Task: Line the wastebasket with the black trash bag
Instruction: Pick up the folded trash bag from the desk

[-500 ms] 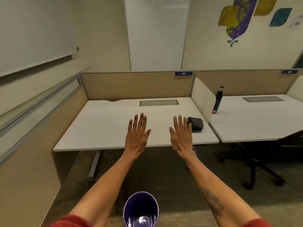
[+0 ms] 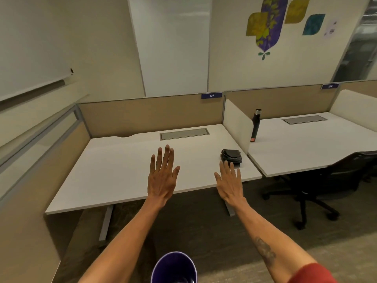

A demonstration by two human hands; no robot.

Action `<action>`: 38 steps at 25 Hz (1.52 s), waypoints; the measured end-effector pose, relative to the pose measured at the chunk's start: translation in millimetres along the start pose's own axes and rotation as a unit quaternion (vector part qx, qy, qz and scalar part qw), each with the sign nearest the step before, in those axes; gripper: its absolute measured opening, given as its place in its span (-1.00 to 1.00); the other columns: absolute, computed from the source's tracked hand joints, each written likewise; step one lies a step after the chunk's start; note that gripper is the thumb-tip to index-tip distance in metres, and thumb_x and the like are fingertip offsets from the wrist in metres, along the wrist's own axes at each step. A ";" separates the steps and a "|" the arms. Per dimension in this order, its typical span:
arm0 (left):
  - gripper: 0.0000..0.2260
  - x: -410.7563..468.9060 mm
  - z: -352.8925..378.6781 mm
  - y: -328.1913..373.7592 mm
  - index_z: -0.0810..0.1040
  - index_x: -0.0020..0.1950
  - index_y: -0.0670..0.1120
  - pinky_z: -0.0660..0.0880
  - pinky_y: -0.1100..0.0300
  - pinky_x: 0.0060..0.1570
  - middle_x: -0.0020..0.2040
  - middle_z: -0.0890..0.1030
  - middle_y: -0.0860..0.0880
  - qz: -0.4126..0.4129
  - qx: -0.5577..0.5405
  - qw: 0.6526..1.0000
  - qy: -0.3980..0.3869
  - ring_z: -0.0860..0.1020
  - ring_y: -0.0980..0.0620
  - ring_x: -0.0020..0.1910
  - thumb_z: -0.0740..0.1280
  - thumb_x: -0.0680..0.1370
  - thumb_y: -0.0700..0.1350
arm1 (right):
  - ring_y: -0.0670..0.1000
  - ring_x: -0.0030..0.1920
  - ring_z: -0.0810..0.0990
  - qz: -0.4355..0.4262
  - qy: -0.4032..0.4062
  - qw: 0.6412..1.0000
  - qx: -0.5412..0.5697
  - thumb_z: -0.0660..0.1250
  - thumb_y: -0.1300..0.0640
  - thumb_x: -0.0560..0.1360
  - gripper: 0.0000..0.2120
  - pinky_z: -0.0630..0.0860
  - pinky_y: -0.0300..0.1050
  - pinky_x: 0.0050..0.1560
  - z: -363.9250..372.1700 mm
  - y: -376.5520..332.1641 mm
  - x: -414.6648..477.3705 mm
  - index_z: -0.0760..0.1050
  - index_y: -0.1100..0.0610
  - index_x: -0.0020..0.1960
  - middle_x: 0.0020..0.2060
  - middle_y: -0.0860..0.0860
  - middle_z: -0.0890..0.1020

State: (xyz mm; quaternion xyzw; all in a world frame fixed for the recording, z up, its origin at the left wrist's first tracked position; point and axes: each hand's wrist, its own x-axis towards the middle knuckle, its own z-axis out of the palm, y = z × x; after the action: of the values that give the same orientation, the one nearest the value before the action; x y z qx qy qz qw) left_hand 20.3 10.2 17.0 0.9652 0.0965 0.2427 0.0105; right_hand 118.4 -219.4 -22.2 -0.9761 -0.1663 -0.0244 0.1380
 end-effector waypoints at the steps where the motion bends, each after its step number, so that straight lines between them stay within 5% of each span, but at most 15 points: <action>1: -0.41 4.5 -1.3 -4.1 -0.09 0.65 -0.09 -0.06 -0.15 0.60 0.66 -0.09 -0.10 0.003 0.001 1.000 -0.001 -0.10 -0.14 0.64 -0.17 0.67 0.16 | 0.11 0.62 -0.20 0.010 -0.008 1.000 -0.001 -0.15 -0.10 0.71 -0.43 -0.16 0.16 0.60 -1.0 -0.3 3.1 -0.19 0.09 0.63 0.63 0.09 -0.14; 12: -0.39 56.2 25.2 -21.4 -0.11 0.64 -0.11 -0.10 -0.15 0.60 0.66 -0.11 -0.10 0.025 -0.024 0.999 0.001 -0.13 -0.13 0.64 -0.21 0.66 0.18 | 0.14 0.63 -0.12 0.087 -0.025 0.996 -0.016 -0.12 -0.06 0.71 -0.43 -0.14 0.19 0.60 8.7 29.4 68.9 -0.13 0.15 0.64 0.63 0.14 -0.04; 17: -0.38 108.7 68.8 -15.0 -0.13 0.64 -0.11 -0.11 -0.14 0.60 0.66 -0.13 -0.10 0.005 -0.032 0.999 -0.015 -0.16 -0.12 0.64 -0.25 0.65 0.18 | 0.20 0.62 -0.01 0.063 -0.031 0.995 -0.075 -0.01 0.07 0.72 -0.53 -0.01 0.24 0.58 31.9 61.5 139.1 0.13 0.20 0.59 0.61 0.17 0.10; 21: -0.37 153.1 105.3 -5.2 -0.11 0.65 -0.11 -0.13 -0.14 0.60 0.66 -0.12 -0.10 -0.015 -0.032 0.999 -0.020 -0.15 -0.13 0.64 -0.25 0.65 0.19 | 0.18 0.59 0.13 0.083 -0.038 0.994 -0.058 -0.01 0.02 0.71 -0.49 0.07 0.16 0.58 55.9 89.9 203.1 0.12 0.24 0.58 0.56 0.18 0.23; 26: -0.41 195.9 142.4 5.1 -0.08 0.65 -0.12 -0.15 -0.13 0.60 0.67 -0.11 -0.10 -0.036 -0.032 0.999 -0.013 -0.15 -0.12 0.64 -0.08 0.68 0.11 | 0.11 0.34 0.48 0.092 -0.028 0.994 -0.052 0.10 0.18 0.65 -0.68 0.36 -0.03 0.38 86.0 121.1 281.7 0.42 0.22 0.35 0.31 0.13 0.54; 30: -0.41 217.6 164.0 4.4 -0.07 0.65 -0.12 -0.18 -0.10 0.60 0.67 -0.11 -0.09 -0.050 -0.030 0.998 -0.005 -0.15 -0.12 0.64 -0.04 0.68 0.10 | 0.13 0.20 0.55 0.113 -0.022 0.992 -0.048 0.12 0.22 0.64 -0.75 0.46 -0.05 0.23 109.5 137.0 329.5 0.51 0.23 0.21 0.18 0.13 0.61; 38: -0.41 229.9 208.6 -4.3 -0.08 0.65 -0.12 -0.21 -0.09 0.59 0.67 -0.11 -0.09 -0.059 -0.017 0.998 -0.011 -0.15 -0.13 0.64 -0.10 0.68 0.12 | 0.13 0.28 0.54 0.117 -0.038 0.990 -0.066 0.13 0.05 0.68 -0.65 0.46 0.00 0.29 155.3 154.2 401.2 0.50 0.25 0.28 0.25 0.15 0.59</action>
State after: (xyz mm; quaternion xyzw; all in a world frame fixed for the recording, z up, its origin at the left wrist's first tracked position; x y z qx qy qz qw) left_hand 316.2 64.0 -60.1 0.9602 0.1490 0.2325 0.0419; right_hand 548.3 -188.6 -174.2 -0.9960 -0.0544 0.0178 0.0690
